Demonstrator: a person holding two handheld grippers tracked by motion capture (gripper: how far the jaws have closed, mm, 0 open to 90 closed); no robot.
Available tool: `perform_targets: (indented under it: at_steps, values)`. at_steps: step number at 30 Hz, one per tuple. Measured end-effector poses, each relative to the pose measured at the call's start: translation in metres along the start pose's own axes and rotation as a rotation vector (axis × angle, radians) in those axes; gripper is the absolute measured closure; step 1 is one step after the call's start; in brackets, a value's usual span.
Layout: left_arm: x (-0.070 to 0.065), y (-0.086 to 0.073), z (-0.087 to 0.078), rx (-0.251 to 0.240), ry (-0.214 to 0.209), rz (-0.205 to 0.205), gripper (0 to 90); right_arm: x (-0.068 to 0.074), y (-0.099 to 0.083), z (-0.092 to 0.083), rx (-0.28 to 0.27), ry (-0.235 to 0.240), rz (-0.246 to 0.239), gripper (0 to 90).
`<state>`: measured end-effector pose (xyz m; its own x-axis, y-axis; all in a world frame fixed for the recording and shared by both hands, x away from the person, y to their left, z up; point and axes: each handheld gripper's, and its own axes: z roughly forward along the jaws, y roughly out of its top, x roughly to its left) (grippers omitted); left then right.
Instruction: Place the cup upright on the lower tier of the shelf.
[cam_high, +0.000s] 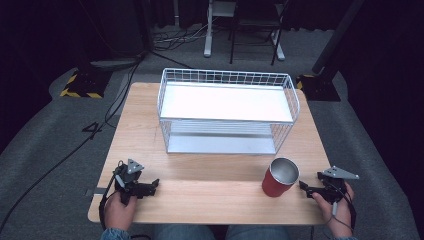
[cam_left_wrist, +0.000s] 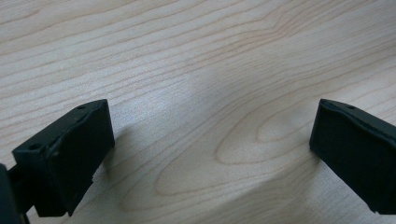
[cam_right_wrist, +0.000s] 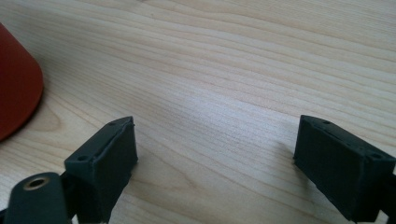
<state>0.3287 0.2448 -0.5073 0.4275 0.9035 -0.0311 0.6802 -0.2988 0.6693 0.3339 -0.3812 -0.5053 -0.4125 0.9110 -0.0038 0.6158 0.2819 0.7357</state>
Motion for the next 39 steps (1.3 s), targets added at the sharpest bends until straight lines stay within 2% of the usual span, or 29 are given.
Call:
perform_targets:
  at_steps: [12,21,25,27,29,32,39]
  values:
    - [0.001,0.002,0.001,0.003,0.001,0.003,0.1,0.0,0.0,0.0,-0.002,0.0,-0.002,14.0]
    - [0.003,0.005,0.004,0.002,0.019,-0.017,0.1,0.0,0.0,-0.001,-0.004,0.004,-0.004,15.3]
    - [0.003,0.005,0.004,0.001,0.021,-0.02,0.0,0.001,-0.001,-0.001,-0.009,0.002,0.001,17.6]
    - [0.003,0.005,0.005,-0.001,0.025,-0.025,0.1,0.002,-0.001,-0.003,-0.018,0.007,-0.008,22.5]
    - [0.003,0.006,0.005,0.001,0.029,-0.029,0.1,0.003,-0.002,-0.004,-0.023,0.007,-0.021,21.7]
    - [0.003,0.006,0.005,0.001,0.031,-0.035,0.1,0.005,-0.005,-0.009,-0.049,0.001,-0.012,19.6]
    - [0.004,0.006,0.005,0.001,0.033,-0.038,0.1,0.011,-0.013,-0.029,-0.08,0.035,0.023,17.1]
